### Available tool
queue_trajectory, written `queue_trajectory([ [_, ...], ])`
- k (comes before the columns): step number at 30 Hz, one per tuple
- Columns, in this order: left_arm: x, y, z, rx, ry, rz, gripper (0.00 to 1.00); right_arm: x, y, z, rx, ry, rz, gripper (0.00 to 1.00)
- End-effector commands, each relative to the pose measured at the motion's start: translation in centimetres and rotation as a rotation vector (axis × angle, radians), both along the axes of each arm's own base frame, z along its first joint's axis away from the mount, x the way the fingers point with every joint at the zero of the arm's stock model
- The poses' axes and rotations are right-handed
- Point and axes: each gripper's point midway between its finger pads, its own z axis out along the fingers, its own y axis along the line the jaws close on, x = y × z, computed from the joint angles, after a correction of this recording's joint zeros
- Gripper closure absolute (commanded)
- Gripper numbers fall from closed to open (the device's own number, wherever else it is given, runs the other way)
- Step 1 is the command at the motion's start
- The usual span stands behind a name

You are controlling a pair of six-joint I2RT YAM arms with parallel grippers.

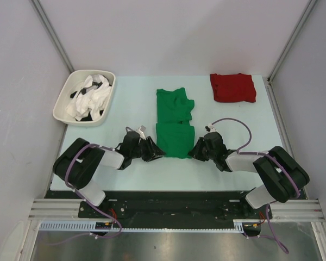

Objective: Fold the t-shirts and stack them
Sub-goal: Fold the tshirt

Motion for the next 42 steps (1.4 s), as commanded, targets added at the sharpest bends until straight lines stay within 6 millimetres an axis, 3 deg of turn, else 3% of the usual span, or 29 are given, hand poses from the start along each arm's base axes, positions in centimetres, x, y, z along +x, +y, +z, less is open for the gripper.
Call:
queue_trajectory([
  [1, -5.1, 4.1, -6.0, 0.218, 0.194, 0.007, 0.61, -4.2, -2.5, -4.7, -0.132, 0.172, 0.014, 0.92],
  [3, -5.2, 4.2, -5.7, 0.216, 0.186, 0.01, 0.7, -4.3, -2.5, -4.8, -0.133, 0.177, 0.01, 1.0],
  [10, -5.7, 4.6, -4.9, 0.212, 0.142, 0.018, 0.91, -4.6, -2.1, -4.7, -0.129, 0.172, 0.035, 1.0],
  [11, -6.1, 4.5, -4.9, 0.215, 0.14, 0.009, 0.99, -4.7, -2.0, -4.5, -0.129, 0.166, 0.04, 1.0],
  [16, -7.8, 4.1, -3.7, 0.203, 0.095, -0.002, 1.0, -6.7, -1.2, -3.4, -0.155, 0.139, 0.088, 1.0],
  [21, -10.7, 3.6, -3.0, 0.203, 0.08, -0.012, 1.0, -9.0, -1.1, -2.1, -0.178, 0.093, 0.103, 1.0],
  [25, -11.7, 3.1, -1.4, 0.195, 0.049, -0.018, 1.0, -10.6, 0.1, 0.6, -0.147, 0.019, 0.14, 1.0],
  [27, -10.5, 2.4, 1.3, 0.164, -0.024, -0.01, 1.0, -10.4, 0.1, 1.9, -0.136, -0.018, 0.131, 1.0],
  [28, -10.5, 2.8, 1.6, 0.19, -0.022, -0.008, 1.0, -9.9, 0.4, 3.2, -0.12, -0.047, 0.127, 1.0],
  [30, -8.9, 2.4, 5.0, 0.181, -0.111, 0.009, 0.99, -9.2, 0.1, 5.6, -0.122, -0.11, 0.121, 1.0],
  [32, -8.7, 2.5, 6.5, 0.203, -0.148, -0.008, 0.96, -7.7, 0.3, 9.0, -0.093, -0.182, 0.093, 1.0],
  [33, -7.3, 2.2, 9.0, 0.189, -0.205, 0.025, 0.96, -7.3, 0.0, 9.6, -0.106, -0.199, 0.094, 1.0],
  [34, -7.0, 2.3, 9.6, 0.2, -0.215, 0.027, 0.95, -6.5, 0.2, 11.4, -0.082, -0.229, 0.087, 1.0],
  [36, -5.7, 1.6, 12.0, 0.194, -0.26, 0.024, 0.96, -5.0, -0.3, 12.2, -0.085, -0.238, 0.073, 1.0],
  [38, -4.5, 1.7, 13.1, 0.206, -0.284, 0.032, 0.96, -3.3, -0.4, 13.5, -0.059, -0.255, 0.057, 1.0],
  [42, -1.3, 1.5, 15.8, 0.197, -0.338, 0.061, 0.98, -0.3, -0.1, 13.8, -0.042, -0.248, 0.046, 1.0],
])
